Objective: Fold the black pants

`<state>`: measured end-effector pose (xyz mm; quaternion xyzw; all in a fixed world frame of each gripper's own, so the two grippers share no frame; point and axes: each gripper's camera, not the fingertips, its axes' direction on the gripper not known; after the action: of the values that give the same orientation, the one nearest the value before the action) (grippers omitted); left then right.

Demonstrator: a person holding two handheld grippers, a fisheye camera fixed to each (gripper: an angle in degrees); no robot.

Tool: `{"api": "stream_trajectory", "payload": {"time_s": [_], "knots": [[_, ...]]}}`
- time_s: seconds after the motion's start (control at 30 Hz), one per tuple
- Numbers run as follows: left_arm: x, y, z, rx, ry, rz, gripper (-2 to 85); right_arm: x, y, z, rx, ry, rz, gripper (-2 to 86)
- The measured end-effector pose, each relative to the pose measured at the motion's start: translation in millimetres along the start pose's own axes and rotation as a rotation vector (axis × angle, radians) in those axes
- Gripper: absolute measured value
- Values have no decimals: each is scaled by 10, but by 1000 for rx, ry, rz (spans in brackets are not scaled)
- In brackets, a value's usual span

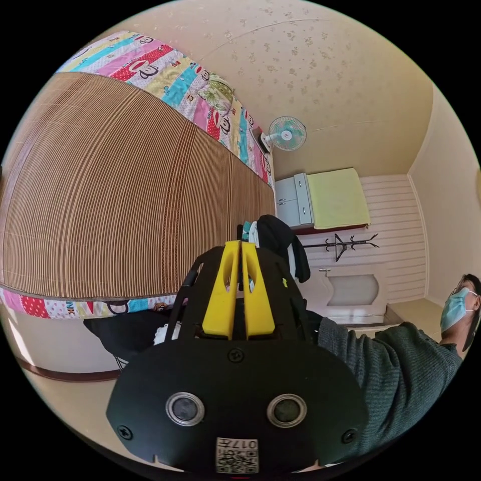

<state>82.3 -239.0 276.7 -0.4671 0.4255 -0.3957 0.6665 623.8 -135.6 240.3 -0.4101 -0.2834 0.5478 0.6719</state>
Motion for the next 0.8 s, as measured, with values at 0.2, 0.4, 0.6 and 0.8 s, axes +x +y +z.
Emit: {"api": "stream_trajectory", "payload": {"time_s": [0.2, 0.4, 0.6, 0.8], "knots": [[76, 42, 635, -53, 5, 86, -10, -365, 130, 290, -51, 33, -15, 89], [406, 305, 1377, -136, -23, 261, -8, -1184, 569, -53, 82, -223, -260, 35], [700, 831, 2030, -206, 55, 406, 29, -2236, 801, -16, -2, -589, -617, 25], [1465, 1329, 2520, -219, -20, 669, 100, -3820, 1841, 39, -214, -710, -1037, 21]]}}
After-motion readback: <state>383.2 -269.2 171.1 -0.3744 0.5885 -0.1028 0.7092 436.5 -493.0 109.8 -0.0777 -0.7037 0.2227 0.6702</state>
